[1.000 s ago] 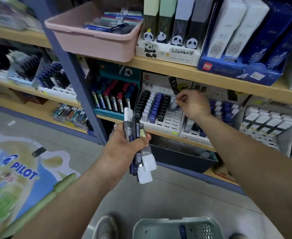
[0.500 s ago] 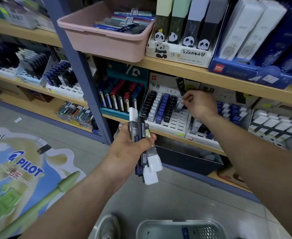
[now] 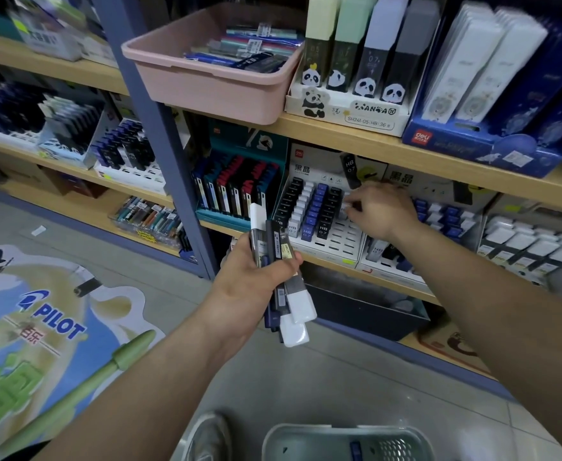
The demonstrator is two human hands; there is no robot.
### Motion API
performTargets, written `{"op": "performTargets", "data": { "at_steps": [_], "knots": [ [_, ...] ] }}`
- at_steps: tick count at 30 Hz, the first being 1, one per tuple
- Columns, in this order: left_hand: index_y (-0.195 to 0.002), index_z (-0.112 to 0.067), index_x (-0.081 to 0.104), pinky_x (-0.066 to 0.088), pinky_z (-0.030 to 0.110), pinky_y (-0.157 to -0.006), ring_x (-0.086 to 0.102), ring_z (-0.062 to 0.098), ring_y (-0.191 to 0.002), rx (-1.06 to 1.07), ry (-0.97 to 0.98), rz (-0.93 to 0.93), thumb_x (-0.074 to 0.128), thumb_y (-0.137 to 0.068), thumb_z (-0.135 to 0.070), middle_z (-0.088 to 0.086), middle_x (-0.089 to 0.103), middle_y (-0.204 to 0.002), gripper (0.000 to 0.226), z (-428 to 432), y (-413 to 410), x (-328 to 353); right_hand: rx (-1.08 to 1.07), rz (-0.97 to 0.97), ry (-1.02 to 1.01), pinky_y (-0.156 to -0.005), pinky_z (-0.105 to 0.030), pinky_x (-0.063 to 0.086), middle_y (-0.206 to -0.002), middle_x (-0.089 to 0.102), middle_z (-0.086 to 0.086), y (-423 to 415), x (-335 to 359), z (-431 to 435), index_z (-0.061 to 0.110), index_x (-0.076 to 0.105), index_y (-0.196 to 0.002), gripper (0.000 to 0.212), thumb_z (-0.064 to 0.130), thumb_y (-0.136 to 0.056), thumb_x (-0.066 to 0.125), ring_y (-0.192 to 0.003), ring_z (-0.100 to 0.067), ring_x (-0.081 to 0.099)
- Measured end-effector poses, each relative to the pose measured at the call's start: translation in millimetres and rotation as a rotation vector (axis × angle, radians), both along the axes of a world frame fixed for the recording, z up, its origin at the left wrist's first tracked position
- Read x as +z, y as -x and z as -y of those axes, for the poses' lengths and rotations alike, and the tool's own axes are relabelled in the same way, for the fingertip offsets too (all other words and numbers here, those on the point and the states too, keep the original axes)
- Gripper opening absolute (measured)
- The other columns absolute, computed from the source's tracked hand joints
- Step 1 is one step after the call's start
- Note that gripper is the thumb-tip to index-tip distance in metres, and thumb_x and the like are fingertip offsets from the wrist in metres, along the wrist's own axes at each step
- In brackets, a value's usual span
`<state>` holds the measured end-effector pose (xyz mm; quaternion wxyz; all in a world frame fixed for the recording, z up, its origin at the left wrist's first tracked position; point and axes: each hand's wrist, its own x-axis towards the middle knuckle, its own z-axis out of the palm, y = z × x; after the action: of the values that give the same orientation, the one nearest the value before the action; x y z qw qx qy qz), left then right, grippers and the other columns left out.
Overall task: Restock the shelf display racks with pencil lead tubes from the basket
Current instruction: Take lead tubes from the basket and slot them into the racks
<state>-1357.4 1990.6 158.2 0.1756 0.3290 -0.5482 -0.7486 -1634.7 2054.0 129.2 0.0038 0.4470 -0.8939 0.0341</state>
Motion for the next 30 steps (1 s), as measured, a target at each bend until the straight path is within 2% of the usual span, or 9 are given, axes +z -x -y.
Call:
{"op": "performTargets", "data": {
  "at_steps": [3, 6, 9, 11, 16, 21, 24, 27, 30],
  "knots": [
    [-0.108, -0.020, 0.061, 0.057, 0.042, -0.077, 0.071, 0.016, -0.085, 0.012, -0.012, -0.016, 0.071, -0.089, -0.009, 0.002, 0.075, -0.099, 0.025, -2, 4, 4, 0.010, 0.118, 0.204, -0.095, -0.038, 0.048, -0.123, 0.065, -0.003, -31, 17, -19, 0.024, 0.067, -0.124, 0.032, 0.035, -0.097, 0.056, -0.112, -0.024, 0.059],
    [-0.108, -0.017, 0.061, 0.059, 0.043, -0.079, 0.072, 0.021, -0.088, 0.010, -0.023, -0.039, 0.073, -0.088, -0.007, 0.004, 0.075, -0.099, 0.026, -8, 8, 8, 0.074, 0.535, 0.418, -0.078, -0.021, 0.052, -0.092, 0.072, 0.012, -89, 44, -54, 0.024, 0.072, -0.104, 0.014, 0.028, -0.098, 0.060, -0.083, 0.000, 0.065],
    [-0.111, -0.012, 0.059, 0.060, 0.046, -0.077, 0.071, 0.025, -0.086, -0.009, -0.036, -0.067, 0.070, -0.089, -0.003, 0.013, 0.074, -0.103, 0.025, -20, 13, 12, 0.045, 0.927, 0.466, -0.068, -0.024, 0.056, -0.082, 0.074, 0.001, -137, 61, -91, 0.024, 0.067, -0.106, 0.013, 0.030, -0.095, 0.064, -0.073, -0.014, 0.071],
    [-0.113, -0.009, 0.059, 0.059, 0.055, -0.083, 0.071, 0.030, -0.090, -0.032, -0.027, -0.079, 0.068, -0.090, -0.003, 0.015, 0.073, -0.103, 0.026, -30, 17, 15, 0.006, 1.056, 0.494, -0.066, -0.028, 0.057, -0.080, 0.074, -0.002, -155, 63, -107, 0.021, 0.063, -0.108, 0.021, 0.029, -0.090, 0.071, -0.071, -0.019, 0.071],
    [-0.107, -0.010, 0.059, 0.061, 0.044, -0.076, 0.071, 0.024, -0.084, -0.068, -0.064, -0.118, 0.065, -0.091, 0.001, 0.007, 0.073, -0.092, 0.020, -53, 26, 22, -0.134, 1.112, 0.644, -0.065, -0.031, 0.057, -0.073, 0.071, -0.006, -164, 55, -126, 0.012, 0.066, -0.099, 0.019, 0.010, -0.084, 0.077, -0.069, -0.023, 0.071],
    [-0.116, -0.008, 0.057, 0.062, 0.039, -0.073, 0.074, 0.025, -0.085, -0.037, -0.050, -0.083, 0.063, -0.092, 0.004, 0.010, 0.076, -0.098, 0.027, -59, 31, 21, -0.256, 1.259, 0.714, -0.073, -0.035, 0.061, -0.103, 0.061, -0.023, -161, 53, -133, 0.009, 0.068, -0.109, 0.014, 0.008, -0.096, 0.063, -0.073, -0.022, 0.071],
    [-0.118, -0.006, 0.058, 0.060, 0.031, -0.067, 0.074, 0.017, -0.078, -0.036, 0.009, -0.068, 0.064, -0.093, 0.001, 0.004, 0.077, -0.088, 0.027, -59, 33, 20, -0.243, 1.270, 0.738, -0.068, -0.034, 0.061, -0.108, 0.067, -0.017, -156, 54, -139, 0.013, 0.070, -0.109, 0.015, 0.009, -0.098, 0.060, -0.072, -0.026, 0.072],
    [-0.118, -0.005, 0.057, 0.054, 0.028, -0.060, 0.069, 0.011, -0.065, -0.021, 0.033, -0.025, 0.065, -0.094, -0.003, -0.002, 0.071, -0.073, 0.026, -57, 36, 17, -0.241, 1.239, 0.766, -0.067, -0.032, 0.059, -0.097, 0.074, -0.012, -145, 50, -143, 0.016, 0.072, -0.112, 0.019, 0.008, -0.097, 0.061, -0.070, -0.023, 0.069],
    [-0.122, -0.002, 0.055, 0.053, 0.026, -0.057, 0.066, 0.010, -0.062, -0.005, 0.015, -0.010, 0.065, -0.094, -0.005, 0.001, 0.067, -0.073, 0.030, -54, 38, 15, -0.271, 1.187, 0.813, -0.068, -0.025, 0.053, -0.082, 0.073, -0.003, -133, 45, -145, 0.017, 0.073, -0.113, 0.022, 0.008, -0.096, 0.063, -0.068, -0.015, 0.062]
  ]
}}
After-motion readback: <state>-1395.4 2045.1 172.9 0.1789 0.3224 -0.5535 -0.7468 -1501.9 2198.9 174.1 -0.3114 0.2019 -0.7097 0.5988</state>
